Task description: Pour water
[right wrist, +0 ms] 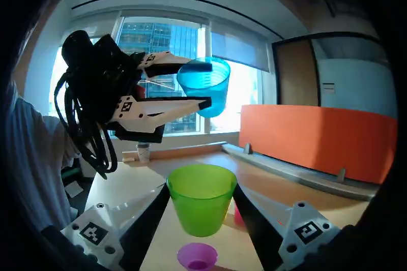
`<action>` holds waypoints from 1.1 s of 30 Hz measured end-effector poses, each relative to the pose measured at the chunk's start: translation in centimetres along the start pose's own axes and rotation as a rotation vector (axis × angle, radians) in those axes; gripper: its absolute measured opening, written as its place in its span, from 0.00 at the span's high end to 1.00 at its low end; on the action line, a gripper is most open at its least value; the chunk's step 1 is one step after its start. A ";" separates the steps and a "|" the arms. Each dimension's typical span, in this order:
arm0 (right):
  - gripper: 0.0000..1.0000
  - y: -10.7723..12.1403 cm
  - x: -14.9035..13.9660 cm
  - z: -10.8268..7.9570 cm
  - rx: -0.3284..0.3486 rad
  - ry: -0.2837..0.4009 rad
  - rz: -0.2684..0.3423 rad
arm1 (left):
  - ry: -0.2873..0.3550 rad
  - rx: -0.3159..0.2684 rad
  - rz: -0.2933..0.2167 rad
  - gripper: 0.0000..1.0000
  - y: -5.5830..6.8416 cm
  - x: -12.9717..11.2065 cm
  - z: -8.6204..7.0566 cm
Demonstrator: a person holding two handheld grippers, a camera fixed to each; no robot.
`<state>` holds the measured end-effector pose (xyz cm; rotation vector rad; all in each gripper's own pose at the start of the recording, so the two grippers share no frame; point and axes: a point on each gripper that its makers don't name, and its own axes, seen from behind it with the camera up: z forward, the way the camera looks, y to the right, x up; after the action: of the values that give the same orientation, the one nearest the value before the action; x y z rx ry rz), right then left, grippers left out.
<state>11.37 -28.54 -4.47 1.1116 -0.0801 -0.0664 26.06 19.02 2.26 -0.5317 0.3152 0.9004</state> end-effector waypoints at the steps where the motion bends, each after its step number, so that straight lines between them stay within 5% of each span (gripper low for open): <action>1: 0.08 -0.1 -0.1 0.1 0.002 -0.001 0.001 | 0.002 0.001 0.008 0.15 -0.1 0.1 0.0; 15: 0.09 -0.5 -0.2 0.6 0.014 -0.003 0.003 | 0.011 0.017 0.128 0.15 -0.6 1.2 0.3; 33: 0.09 -0.9 0.2 0.6 0.019 -0.006 -0.006 | 0.019 0.033 0.213 0.16 -1.0 1.8 -0.1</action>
<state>11.49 -29.52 -4.97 1.1312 -0.0829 -0.0743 27.90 19.66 1.66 -0.4826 0.4086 1.0952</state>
